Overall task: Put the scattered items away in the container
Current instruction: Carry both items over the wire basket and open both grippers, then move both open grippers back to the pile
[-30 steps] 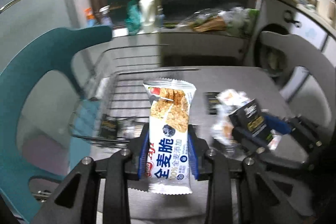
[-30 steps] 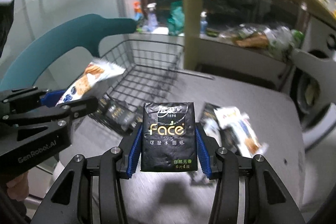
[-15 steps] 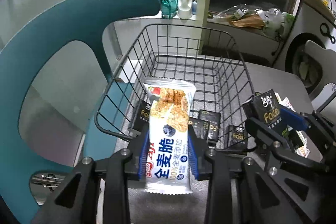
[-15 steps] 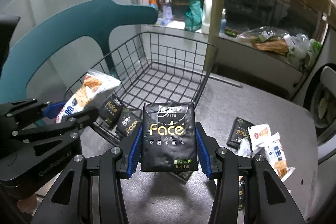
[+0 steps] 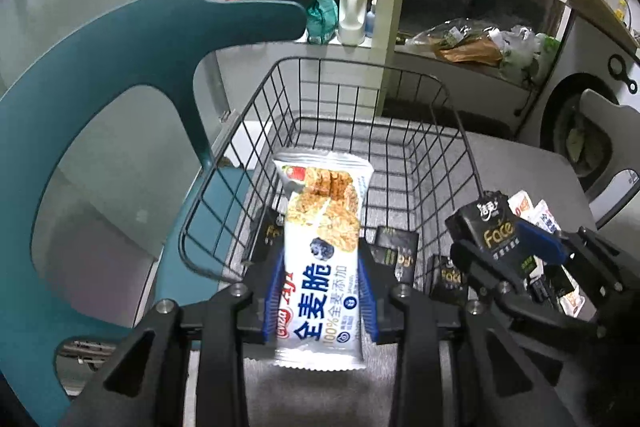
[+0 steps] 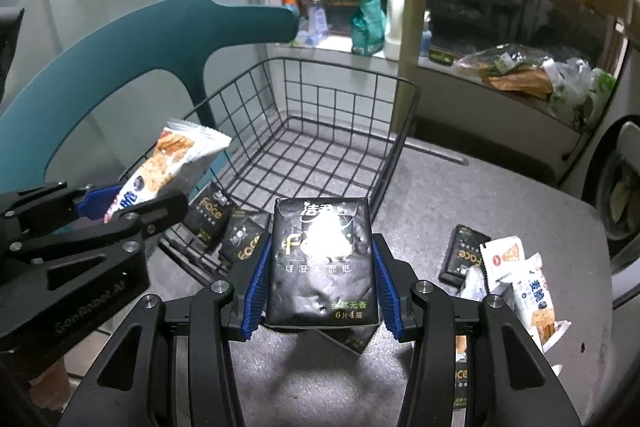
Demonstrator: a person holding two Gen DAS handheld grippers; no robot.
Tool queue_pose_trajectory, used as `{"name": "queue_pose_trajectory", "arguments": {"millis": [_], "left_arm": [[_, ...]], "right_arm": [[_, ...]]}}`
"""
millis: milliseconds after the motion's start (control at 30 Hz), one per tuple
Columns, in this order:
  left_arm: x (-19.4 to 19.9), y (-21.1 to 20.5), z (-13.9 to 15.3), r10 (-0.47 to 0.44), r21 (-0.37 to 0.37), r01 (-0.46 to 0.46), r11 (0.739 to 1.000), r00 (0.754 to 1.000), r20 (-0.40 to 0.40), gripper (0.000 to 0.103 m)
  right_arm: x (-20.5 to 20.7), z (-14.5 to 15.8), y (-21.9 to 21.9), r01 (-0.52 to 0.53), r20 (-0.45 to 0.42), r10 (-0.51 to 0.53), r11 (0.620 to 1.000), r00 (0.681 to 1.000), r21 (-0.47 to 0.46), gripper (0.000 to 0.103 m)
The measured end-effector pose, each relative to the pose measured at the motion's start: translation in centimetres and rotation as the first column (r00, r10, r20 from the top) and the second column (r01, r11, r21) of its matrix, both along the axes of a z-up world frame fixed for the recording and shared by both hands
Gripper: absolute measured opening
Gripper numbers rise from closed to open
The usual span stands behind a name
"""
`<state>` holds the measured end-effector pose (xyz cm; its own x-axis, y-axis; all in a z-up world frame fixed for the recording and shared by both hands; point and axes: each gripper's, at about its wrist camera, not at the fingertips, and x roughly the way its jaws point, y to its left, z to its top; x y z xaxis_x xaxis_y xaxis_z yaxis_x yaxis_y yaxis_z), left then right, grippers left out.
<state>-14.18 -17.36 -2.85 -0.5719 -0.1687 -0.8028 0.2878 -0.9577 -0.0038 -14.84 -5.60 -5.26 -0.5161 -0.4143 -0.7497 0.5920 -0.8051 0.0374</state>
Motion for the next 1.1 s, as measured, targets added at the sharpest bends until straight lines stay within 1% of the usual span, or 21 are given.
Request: {"name": "queue_pose_trajectory", "arguments": {"millis": [167,267,333,367,400,467,667,800,967,1100], "left_arm": [[-0.6,-0.6,-0.1,0.003,0.015,-0.003,1.0,1.0,-0.001,0.036],[-0.5,-1.1,0.0,0.013,0.018,-0.013,1.0,1.0,-0.008,0.036],[-0.4,-1.2,0.2,0.023,0.003,-0.023,1.0,1.0,-0.019,0.042],[-0.4,-1.2,0.2,0.028,-0.009,-0.029,1.0,0.999,-0.022,0.048],[-0.3,-1.2,0.3,0.038,-0.025,-0.039,0.999,0.999,-0.025,0.058],[-0.1,-1.4,0.6,0.044,-0.02,-0.045,0.999,0.998,-0.045,0.072],[0.2,-1.3,1.3,0.034,-0.006,-0.035,0.999,0.998,-0.061,0.073],[0.9,0.1,2.3,0.008,0.003,-0.008,1.0,0.997,-0.074,0.073],[2.6,4.9,3.3,-0.081,-0.038,0.078,0.996,0.993,-0.082,0.073],[3.5,9.3,3.3,-0.172,-0.043,0.169,0.985,0.982,-0.072,0.073]], "right_arm": [[-0.2,0.0,-0.8,-0.009,-0.005,0.009,1.0,1.0,0.001,0.047],[-0.1,0.1,-1.2,-0.002,-0.031,0.003,1.0,1.0,0.015,0.048],[-0.1,0.1,-1.4,0.002,-0.04,-0.001,1.0,0.999,0.025,0.049],[-0.2,0.1,-1.3,0.005,-0.039,-0.004,1.0,0.999,0.021,0.05],[-0.4,0.2,-1.2,0.005,-0.034,-0.005,1.0,0.999,0.015,0.054],[-0.5,0.4,-1.1,0.012,-0.035,-0.012,1.0,0.999,0.007,0.055],[-0.1,1.2,-0.2,0.02,-0.044,-0.02,1.0,0.999,-0.001,0.055],[0.7,2.0,2.0,0.068,-0.059,-0.066,0.997,0.996,0.031,0.055],[2.2,2.4,7.1,0.133,-0.072,-0.128,0.989,0.989,0.069,0.055],[3.0,2.1,11.4,0.173,-0.071,-0.166,0.98,0.984,0.102,0.055]]}}
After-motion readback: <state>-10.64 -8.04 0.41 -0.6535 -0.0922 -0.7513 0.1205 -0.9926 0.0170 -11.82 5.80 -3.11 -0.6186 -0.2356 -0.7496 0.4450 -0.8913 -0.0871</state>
